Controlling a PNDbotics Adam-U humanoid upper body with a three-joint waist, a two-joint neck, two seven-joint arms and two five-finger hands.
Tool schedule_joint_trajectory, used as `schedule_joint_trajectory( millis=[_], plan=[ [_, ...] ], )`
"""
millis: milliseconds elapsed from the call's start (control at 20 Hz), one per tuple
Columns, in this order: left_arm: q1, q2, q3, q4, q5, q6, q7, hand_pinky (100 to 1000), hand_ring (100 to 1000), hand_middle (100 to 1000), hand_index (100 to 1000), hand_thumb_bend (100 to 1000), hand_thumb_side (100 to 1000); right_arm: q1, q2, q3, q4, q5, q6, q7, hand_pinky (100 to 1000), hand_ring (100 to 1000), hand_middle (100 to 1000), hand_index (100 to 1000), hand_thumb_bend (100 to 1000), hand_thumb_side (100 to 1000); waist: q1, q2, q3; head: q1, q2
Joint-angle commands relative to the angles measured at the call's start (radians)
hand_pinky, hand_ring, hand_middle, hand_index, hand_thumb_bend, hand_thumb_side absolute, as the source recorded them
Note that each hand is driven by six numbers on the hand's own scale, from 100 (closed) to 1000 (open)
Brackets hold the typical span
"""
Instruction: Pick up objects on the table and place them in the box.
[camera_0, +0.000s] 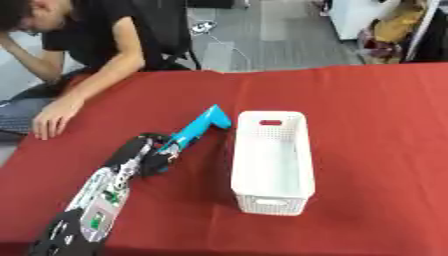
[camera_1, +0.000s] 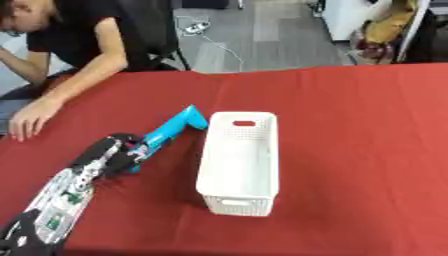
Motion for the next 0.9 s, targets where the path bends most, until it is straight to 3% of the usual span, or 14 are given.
schedule_joint_trajectory(
  millis=[50,650,750,800,850,900],
  plan=[
    [-0.011,0.019,0.008,-0.005,-0.001,-0.002,-0.027,809,753,821,890,310,998,-0.013,-0.016,-0.001,-0.015,-0.001,-0.001,0.002,814,880,865,996,100,923,-0.004,-0.004,0.001,0.009,-0.002],
    [-0.010,0.019,0.012,-0.001,-0.041,-0.002,-0.063,830,765,822,871,301,978,-0.011,-0.016,0.000,-0.015,-0.002,-0.001,0.004,815,880,865,996,100,922,-0.004,-0.004,0.003,0.010,-0.002],
    [-0.010,0.019,0.013,0.000,-0.054,0.000,-0.068,831,756,809,866,237,861,-0.011,-0.016,0.000,-0.015,-0.002,-0.001,0.004,814,880,865,996,100,922,-0.004,-0.004,0.003,0.010,-0.002],
    [-0.010,0.019,0.013,0.000,-0.062,0.002,-0.071,831,756,809,866,237,861,-0.011,-0.016,0.000,-0.015,-0.002,-0.001,0.004,814,880,865,996,100,922,-0.004,-0.004,0.003,0.010,-0.002],
    [-0.010,0.021,0.014,0.001,-0.078,0.005,-0.074,830,736,783,858,209,689,-0.011,-0.016,0.000,-0.015,-0.002,-0.001,0.004,814,880,865,995,100,921,-0.004,-0.004,0.003,0.010,-0.002],
    [-0.010,0.022,0.014,0.001,-0.096,0.008,-0.078,820,717,762,850,228,595,-0.011,-0.016,0.000,-0.015,-0.001,-0.001,0.004,814,880,865,996,100,921,-0.004,-0.004,0.003,0.010,-0.002]
  ],
)
